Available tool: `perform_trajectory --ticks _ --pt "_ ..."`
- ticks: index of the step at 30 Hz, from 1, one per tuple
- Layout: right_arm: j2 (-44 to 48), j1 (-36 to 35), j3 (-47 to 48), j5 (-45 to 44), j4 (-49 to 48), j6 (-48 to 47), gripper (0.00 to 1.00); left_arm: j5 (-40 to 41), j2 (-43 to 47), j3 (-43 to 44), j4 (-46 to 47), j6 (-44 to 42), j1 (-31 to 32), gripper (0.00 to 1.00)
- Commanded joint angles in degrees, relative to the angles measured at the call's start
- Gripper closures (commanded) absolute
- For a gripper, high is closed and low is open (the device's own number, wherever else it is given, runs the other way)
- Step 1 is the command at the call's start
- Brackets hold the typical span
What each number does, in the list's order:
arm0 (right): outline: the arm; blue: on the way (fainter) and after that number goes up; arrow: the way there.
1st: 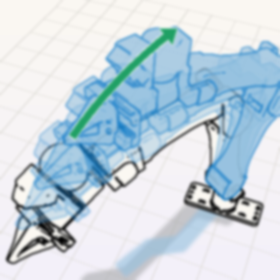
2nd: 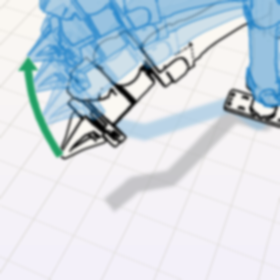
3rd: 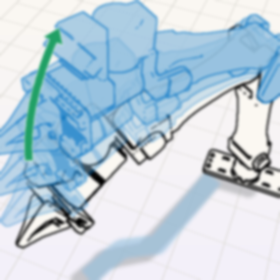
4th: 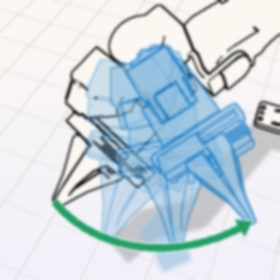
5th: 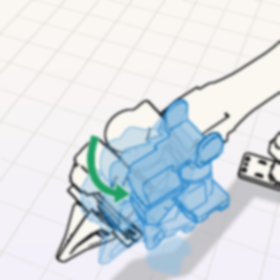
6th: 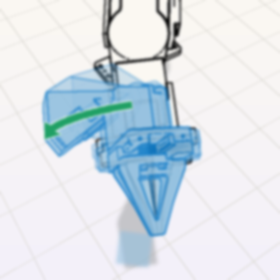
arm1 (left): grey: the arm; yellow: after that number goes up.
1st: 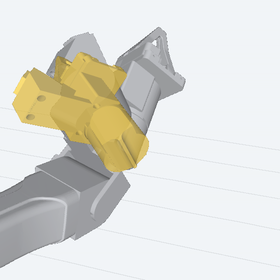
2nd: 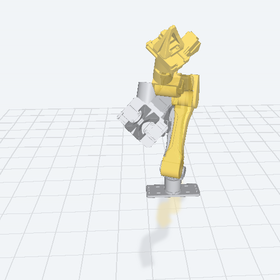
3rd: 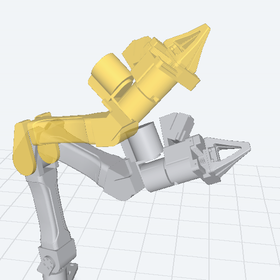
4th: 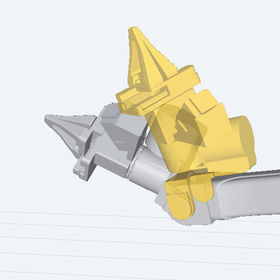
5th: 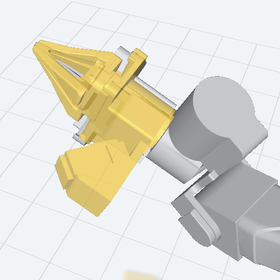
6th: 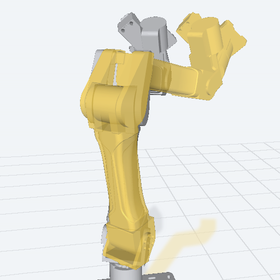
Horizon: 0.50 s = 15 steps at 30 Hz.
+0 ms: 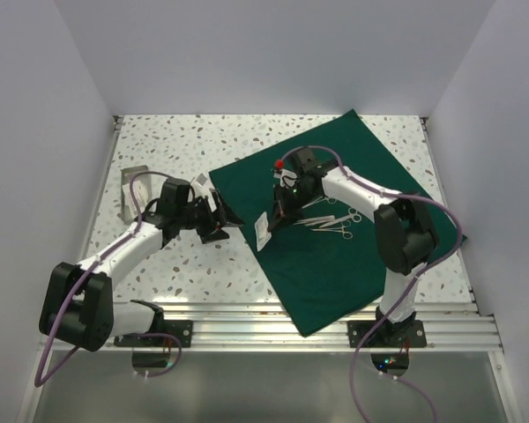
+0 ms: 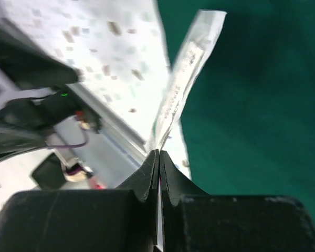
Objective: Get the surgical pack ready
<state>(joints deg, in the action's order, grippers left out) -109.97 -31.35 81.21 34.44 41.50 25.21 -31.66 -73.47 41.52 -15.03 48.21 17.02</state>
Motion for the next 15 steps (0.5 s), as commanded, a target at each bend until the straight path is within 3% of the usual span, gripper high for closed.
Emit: perform_trajectory --ticks 1,13,15 --pt "5.2 1.1 -1.2 9.1 -5.2 9.0 1.00 -5.9 0.1 -3.4 12.8 10.8 0.4 0.21" --pt "10.8 1.0 -4.5 16.0 -21.2 25.8 1.00 -10.7 2.1 -11.4 34.9 34.9 1.2 0.18" --pt "11.6 1.1 -5.2 16.4 -23.9 29.1 1.00 -10.7 1.9 -11.1 35.1 36.0 1.3 0.18"
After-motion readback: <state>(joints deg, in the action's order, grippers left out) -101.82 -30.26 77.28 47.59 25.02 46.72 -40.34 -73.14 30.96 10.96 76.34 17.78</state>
